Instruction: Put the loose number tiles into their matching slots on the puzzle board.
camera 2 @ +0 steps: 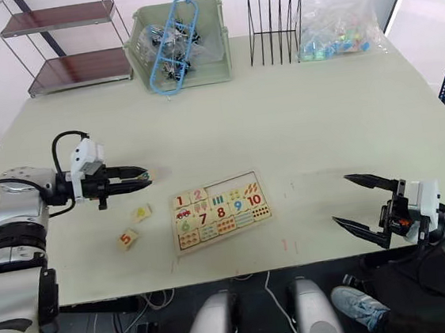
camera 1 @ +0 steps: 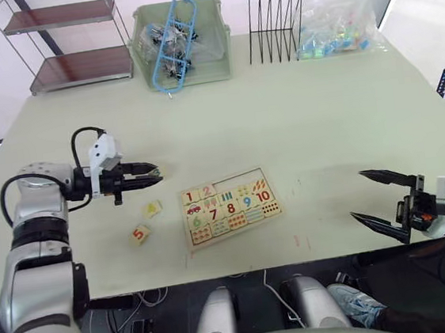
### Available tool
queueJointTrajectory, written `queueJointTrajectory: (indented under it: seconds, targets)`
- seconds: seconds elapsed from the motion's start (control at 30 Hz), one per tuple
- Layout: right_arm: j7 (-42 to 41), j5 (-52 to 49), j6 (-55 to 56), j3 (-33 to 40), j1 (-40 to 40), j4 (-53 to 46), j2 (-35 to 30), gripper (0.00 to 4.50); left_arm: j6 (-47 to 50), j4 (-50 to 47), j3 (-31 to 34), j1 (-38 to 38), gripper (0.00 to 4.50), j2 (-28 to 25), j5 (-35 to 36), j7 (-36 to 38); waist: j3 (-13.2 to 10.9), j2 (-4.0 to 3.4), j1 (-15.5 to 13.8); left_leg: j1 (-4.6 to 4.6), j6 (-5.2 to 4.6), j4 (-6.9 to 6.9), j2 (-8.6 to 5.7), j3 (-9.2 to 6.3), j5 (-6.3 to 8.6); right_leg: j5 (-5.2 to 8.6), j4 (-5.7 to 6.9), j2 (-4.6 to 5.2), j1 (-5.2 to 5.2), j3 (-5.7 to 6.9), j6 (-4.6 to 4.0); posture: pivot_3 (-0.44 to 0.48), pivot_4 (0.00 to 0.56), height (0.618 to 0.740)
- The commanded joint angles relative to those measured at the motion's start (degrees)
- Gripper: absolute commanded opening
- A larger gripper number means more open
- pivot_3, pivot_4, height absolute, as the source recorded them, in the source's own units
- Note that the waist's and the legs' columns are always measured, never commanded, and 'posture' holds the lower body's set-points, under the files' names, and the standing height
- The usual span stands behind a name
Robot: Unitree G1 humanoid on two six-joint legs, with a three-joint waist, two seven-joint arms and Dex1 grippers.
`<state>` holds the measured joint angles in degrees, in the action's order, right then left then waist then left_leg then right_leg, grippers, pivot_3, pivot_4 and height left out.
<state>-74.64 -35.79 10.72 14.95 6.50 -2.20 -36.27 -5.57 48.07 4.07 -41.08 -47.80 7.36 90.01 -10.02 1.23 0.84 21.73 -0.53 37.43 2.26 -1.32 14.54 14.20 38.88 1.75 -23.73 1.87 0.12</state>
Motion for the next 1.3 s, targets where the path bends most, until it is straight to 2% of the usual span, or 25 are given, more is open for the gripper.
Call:
queueJointTrajectory:
  seconds: [0.03, 0.23, 0.47, 0.87, 1.03, 1.2, 1.3]
  targets:
    - [-1.2, -1.1, 0.2, 1.8, -0.9, 0.2, -0.8, 4.5, 5.7, -11.1, 1.4, 2.3, 1.01, -2.5, 2.9, -1.2, 0.0, 0.0, -0.2, 0.0, 0.0, 0.0, 0.0, 0.0, 0.0, 0.0, 0.0, 0.01, 0.0, -0.01, 0.01, 0.0, 0.15, 0.74]
    - [-1.0, -1.0, -0.7, 0.3, -2.0, -1.0, 0.0, 4.5, 18.0, -30.4, 2.1, 8.7, 1.01, -4.9, 6.8, -5.5, 0.0, -0.01, -0.4, 0.03, 0.0, 0.01, -0.02, 0.0, 0.0, 0.0, -0.03, 0.06, 0.01, -0.12, 0.01, 0.0, 0.15, 0.74]
    - [0.6, -0.3, -1.4, -1.4, -1.2, -3.8, 1.8, 4.5, 30.7, -45.6, 0.2, 11.4, 1.01, -6.5, 9.3, -9.9, 0.0, -0.02, -0.3, 0.02, 0.0, 0.0, -0.02, -0.02, 0.0, 0.02, -0.02, 0.04, 0.01, -0.21, 0.03, 0.0, 0.15, 0.74]
    - [3.8, 1.1, -1.4, -3.1, 0.7, -7.1, 4.1, 4.5, 38.2, -54.3, -7.7, 8.3, 1.01, -6.8, 8.3, -13.0, 0.0, -0.02, -0.2, 0.02, 0.0, 0.0, -0.03, 0.0, 0.0, 0.03, -0.04, 0.03, 0.01, -0.25, 0.03, 0.0, 0.15, 0.74]
    - [4.0, 1.6, -1.1, -4.3, -0.9, -6.2, 4.8, 4.5, 42.2, -57.0, -14.8, 2.8, 1.01, -4.6, 5.0, -15.7, 0.0, -0.01, -0.3, 0.03, 0.0, 0.01, -0.03, -0.03, 0.0, 0.03, -0.03, -0.01, 0.0, -0.25, 0.03, 0.0, 0.15, 0.74]
    - [4.5, 2.4, -0.8, -5.2, -1.8, -5.6, 5.5, 4.5, 42.2, -58.2, -17.5, 1.8, 1.01, -4.6, 4.2, -15.5, 0.0, -0.01, -0.1, 0.04, 0.0, 0.0, -0.07, -0.01, 0.0, 0.03, -0.06, -0.22, 0.0, -0.52, 0.03, 0.0, 0.15, 0.74]
    - [4.8, 2.9, -0.3, -5.9, -2.0, -5.5, 6.5, 4.5, 45.1, -58.8, -21.4, -0.4, 1.01, -4.0, 1.9, -16.1, 0.0, -0.01, -0.2, 0.04, 0.0, 0.01, -0.07, -0.05, 0.0, 0.03, -0.04, -0.23, 0.0, -0.63, 0.03, 0.0, 0.15, 0.74]
